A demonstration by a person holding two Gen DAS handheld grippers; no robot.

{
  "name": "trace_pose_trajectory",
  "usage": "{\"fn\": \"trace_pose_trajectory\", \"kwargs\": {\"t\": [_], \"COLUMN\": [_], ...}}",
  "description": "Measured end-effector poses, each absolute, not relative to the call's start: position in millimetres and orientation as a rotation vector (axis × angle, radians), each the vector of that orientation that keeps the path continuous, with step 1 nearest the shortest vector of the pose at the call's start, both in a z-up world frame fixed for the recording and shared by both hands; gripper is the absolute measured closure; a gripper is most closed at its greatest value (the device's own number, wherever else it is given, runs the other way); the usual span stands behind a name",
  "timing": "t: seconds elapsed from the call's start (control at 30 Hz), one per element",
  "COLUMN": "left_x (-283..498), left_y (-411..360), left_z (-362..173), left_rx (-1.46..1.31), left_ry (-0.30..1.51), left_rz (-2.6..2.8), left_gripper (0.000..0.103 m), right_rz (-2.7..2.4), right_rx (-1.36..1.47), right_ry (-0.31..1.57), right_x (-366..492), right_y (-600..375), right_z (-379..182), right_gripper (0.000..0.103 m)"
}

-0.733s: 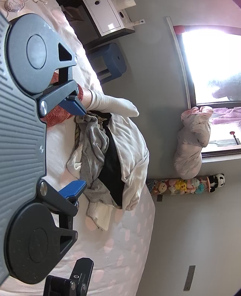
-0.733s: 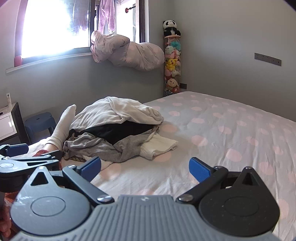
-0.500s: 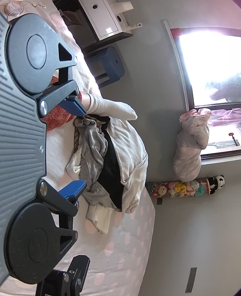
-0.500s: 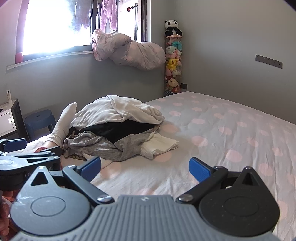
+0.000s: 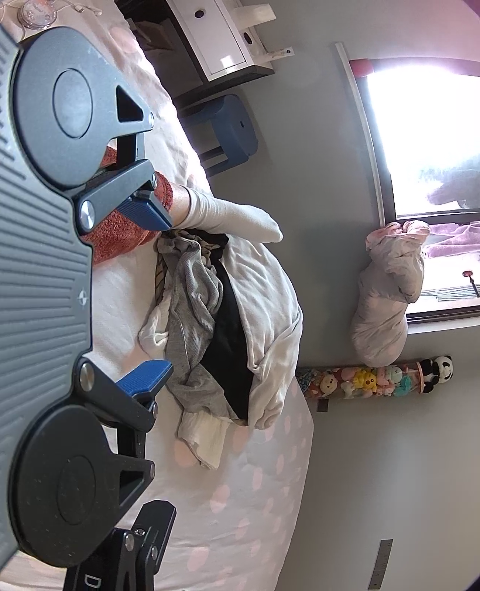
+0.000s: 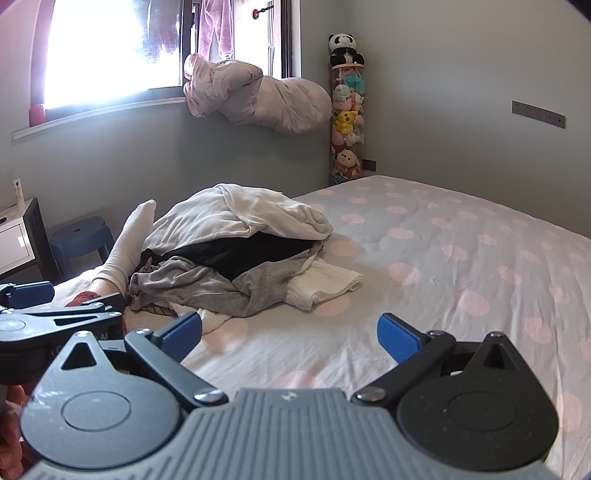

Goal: Fold clothes

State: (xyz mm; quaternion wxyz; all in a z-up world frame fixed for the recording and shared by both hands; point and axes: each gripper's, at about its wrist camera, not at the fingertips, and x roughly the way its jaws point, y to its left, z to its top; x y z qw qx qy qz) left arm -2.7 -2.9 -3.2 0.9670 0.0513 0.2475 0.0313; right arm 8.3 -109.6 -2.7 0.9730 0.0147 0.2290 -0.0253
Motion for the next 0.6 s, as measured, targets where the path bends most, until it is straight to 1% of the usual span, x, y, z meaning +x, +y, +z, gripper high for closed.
{"fn": "trace_pose_trajectory", "kwargs": {"t": [0.6], "left_x": [-1.5], "left_y": [-9.0], "left_z": [-5.6], "left_rx": [0.098], "left_ry": [0.522], "left_rz": [0.058], "left_gripper": [0.026], "right_rz": [-0.074], "right_rx": [0.050], "right_ry": [0.472], "right_x": [10.7], "right_y": [-107.6], "right_z": [-7.2], "right_gripper": [0.001]}}
